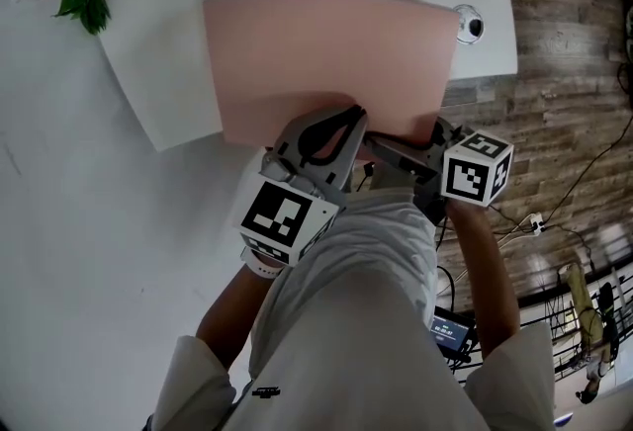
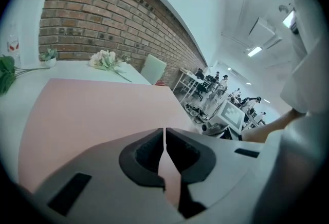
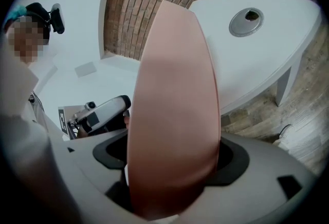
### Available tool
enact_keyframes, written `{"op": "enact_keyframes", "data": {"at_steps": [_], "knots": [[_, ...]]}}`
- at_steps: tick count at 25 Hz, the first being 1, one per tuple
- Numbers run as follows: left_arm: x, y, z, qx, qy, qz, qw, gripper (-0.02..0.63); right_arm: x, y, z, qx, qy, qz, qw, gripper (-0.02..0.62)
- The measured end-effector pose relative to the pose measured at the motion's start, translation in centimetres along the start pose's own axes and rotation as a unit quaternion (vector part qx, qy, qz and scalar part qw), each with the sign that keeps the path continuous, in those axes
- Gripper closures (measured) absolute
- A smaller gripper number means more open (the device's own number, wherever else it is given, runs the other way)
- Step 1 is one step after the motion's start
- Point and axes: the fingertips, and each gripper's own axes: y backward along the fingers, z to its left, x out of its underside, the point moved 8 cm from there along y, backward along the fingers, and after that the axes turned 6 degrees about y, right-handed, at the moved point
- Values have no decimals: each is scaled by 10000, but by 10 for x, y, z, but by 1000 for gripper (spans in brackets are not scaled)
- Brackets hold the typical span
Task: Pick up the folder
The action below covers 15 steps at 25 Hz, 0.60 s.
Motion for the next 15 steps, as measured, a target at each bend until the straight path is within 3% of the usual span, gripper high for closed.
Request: {"op": "enact_keyframes", "data": {"at_steps": [13, 15], "knots": [[-16, 32, -12, -124, -144, -353, 9992, 575, -24, 28, 24, 405, 201, -772, 9960, 190], [-21, 37, -13, -115, -178, -429, 9989, 575, -32, 35, 30, 408, 181, -1069, 9933, 236]]}}
